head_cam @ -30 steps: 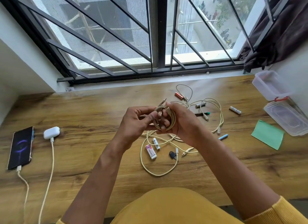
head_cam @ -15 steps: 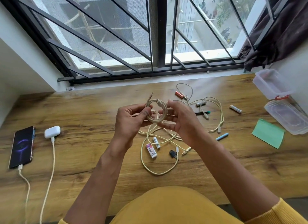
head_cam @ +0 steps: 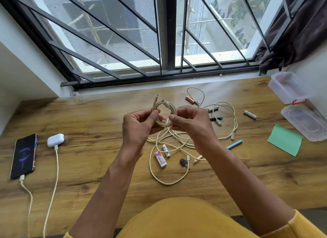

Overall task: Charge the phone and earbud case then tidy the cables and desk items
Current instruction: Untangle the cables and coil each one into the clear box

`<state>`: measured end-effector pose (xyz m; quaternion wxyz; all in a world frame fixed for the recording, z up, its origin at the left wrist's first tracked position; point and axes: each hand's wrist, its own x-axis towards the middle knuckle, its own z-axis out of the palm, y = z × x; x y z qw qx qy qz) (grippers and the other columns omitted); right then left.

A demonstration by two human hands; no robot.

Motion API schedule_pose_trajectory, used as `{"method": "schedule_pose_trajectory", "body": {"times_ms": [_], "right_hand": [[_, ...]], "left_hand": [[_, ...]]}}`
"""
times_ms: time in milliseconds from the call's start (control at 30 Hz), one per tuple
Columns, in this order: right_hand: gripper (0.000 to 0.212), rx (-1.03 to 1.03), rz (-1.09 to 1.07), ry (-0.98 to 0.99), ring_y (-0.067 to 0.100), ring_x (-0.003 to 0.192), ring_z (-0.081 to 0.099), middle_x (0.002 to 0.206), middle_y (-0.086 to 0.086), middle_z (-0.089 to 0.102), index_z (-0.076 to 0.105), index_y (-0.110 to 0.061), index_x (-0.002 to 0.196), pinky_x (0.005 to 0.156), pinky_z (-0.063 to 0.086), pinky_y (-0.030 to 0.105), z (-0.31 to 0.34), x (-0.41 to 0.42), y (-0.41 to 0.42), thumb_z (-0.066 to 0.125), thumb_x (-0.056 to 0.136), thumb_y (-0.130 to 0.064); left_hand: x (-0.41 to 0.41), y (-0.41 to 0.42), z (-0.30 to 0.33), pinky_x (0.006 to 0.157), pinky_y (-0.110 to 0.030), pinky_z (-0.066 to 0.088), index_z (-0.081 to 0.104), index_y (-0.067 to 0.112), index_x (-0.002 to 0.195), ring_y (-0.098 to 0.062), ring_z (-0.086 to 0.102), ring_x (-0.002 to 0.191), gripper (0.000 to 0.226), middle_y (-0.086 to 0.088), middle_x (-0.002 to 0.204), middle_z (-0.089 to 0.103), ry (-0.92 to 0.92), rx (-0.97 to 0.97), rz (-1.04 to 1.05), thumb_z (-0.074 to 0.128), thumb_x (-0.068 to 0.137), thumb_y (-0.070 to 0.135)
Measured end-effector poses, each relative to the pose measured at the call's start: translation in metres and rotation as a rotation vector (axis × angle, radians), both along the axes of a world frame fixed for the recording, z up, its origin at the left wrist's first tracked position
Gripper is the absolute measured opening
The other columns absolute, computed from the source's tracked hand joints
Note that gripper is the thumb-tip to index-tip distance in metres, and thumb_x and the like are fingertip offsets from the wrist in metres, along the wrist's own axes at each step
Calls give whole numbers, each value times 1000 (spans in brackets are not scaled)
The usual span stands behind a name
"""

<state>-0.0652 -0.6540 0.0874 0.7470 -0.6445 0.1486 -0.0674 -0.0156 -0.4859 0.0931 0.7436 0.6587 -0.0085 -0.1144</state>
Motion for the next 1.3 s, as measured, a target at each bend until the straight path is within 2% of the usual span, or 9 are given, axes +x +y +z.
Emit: {"method": "schedule_pose_trajectory", "body": {"times_ms": [233,367,467,567,767,933,1033,1133,1300], "right_hand": [[9,30,32,-12,22,78,75,85,12,79,80,-9,92,75,61,35,-4,0,-5,83,86,-5],[14,49,73,-19,27,82,74,91,17,79,80,-7,96,81,59,42,-4,-3,-6,86,83,-6],[33,71,59,-42,32,85,76,92,18,79,73,-7,112,84,60,47,-4,-4,-4,87,83,-5],[57,41,67,-84,34,82,74,87,20,76,59,-14,132,81,62,42,-1,-5,-3,86,83,-2],[39,-37,109,-119,32,78,68,88,26,75,74,-10,124,76,60,40,3,-2,2,79,88,4],[13,-242,8,-140,18,74,75,84,5,79,79,-12,101,67,63,37,3,-2,8,82,89,-6],[13,-451,-38,-99,19,81,75,98,-3,75,76,-22,96,72,64,49,3,-1,11,82,90,-12],[15,-603,-64,-87,12,96,69,112,-5,62,73,-27,96,79,63,42,8,-2,15,82,89,-18],[12,-729,-69,-133,15,103,58,106,-5,61,78,-26,96,90,52,41,20,-3,18,83,87,-21]], "left_hand": [[-1,-3,-1,67,-35,66,80,3,96,-36,81,82,8,-22,90,80,64,29,-10,73,98,7],[-1,-3,-1,64,-33,66,80,4,94,-34,81,79,9,-20,88,80,93,51,0,74,98,9],[1,-3,-2,62,-32,65,80,2,94,-31,80,75,10,-18,84,79,106,72,15,73,98,9],[1,-3,-3,60,-30,64,80,1,96,-29,80,73,11,-17,83,79,125,95,8,72,100,9],[2,-2,-5,58,-27,62,80,2,92,-30,80,72,13,-17,82,79,163,104,3,72,100,9],[3,-1,-9,57,-27,63,80,1,90,-32,80,75,15,-19,87,80,178,95,12,72,100,9],[1,-1,-10,59,-30,64,80,5,89,-30,81,74,14,-12,83,81,93,163,44,74,99,11],[-1,-2,-10,62,-38,67,80,13,92,-21,80,68,8,-2,76,80,-101,353,72,76,98,15],[-6,-11,-2,58,-37,66,75,34,80,-8,74,54,23,9,66,76,-309,588,116,79,96,18]]}}
